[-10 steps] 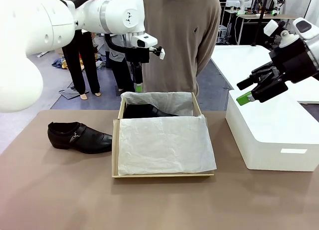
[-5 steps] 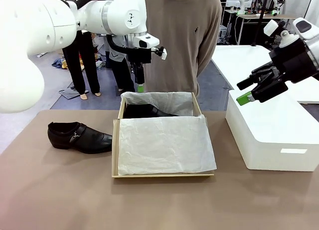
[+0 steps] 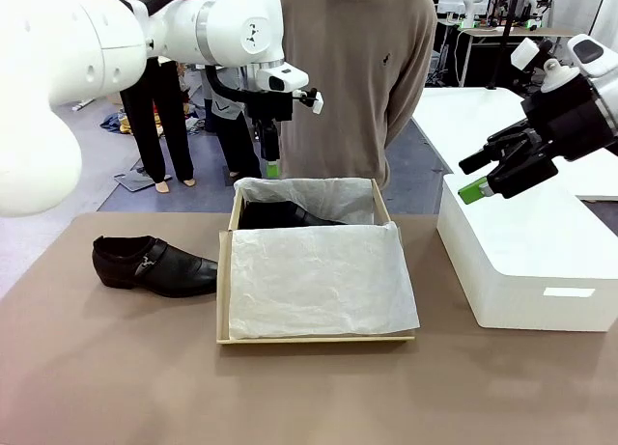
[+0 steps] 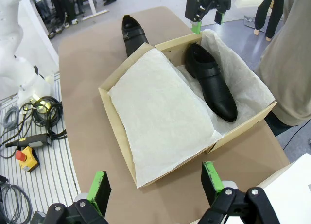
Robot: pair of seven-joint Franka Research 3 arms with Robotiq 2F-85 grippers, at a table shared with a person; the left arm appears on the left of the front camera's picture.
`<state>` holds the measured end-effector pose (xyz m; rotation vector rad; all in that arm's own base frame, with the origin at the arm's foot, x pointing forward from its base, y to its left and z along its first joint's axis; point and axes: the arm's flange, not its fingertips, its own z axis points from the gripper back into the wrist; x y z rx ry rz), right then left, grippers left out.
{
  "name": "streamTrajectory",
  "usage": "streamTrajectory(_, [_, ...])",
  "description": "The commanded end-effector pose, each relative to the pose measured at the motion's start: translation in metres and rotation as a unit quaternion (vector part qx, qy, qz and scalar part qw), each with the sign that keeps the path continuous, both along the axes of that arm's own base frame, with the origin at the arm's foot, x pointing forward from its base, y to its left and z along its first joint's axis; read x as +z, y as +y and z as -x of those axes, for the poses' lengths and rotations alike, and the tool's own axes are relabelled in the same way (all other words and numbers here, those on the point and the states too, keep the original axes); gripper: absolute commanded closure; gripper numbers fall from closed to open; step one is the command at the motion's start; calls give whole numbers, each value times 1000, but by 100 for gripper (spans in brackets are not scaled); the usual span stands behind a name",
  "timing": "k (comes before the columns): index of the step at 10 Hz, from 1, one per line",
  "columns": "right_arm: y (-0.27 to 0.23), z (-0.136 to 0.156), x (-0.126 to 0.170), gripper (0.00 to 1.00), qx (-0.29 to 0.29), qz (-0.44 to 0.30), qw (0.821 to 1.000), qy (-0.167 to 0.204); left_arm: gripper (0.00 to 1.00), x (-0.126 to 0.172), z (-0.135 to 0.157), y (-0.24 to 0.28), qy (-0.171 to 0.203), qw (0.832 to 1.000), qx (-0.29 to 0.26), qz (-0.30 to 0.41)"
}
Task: Pack the shoes into the box.
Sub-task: Place the other shoe of the Shoes into the Shoes Box.
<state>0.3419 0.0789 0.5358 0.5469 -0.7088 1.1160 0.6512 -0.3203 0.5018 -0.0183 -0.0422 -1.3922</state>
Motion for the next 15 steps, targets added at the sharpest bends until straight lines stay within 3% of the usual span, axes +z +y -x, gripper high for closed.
streamTrajectory(1, [1,-3,-1,0,11,-14,1000,-11,0,12,53,38,-22,1000,-2,2])
streamTrajectory(3, [1,-3,-1,0,11,-14,1000,-11,0,19,73,68,-30,999,-32,10])
streamTrajectory(6, [1,-3,-1,0,11,-14,1000,-11,0,31,79,139,-59,995,-73,16])
streamTrajectory(10, [1,-3,-1,0,11,-14,1000,-11,0,38,61,197,3,990,-136,23])
streamTrajectory(12, [1,-3,-1,0,11,-14,1000,-11,0,39,56,196,6,996,-93,17])
streamTrajectory(13, [1,-3,-1,0,11,-14,1000,-11,0,33,62,201,-5,993,-121,15])
streamTrajectory(15, [1,-3,-1,0,11,-14,1000,-11,0,33,62,201,-5,993,-121,15])
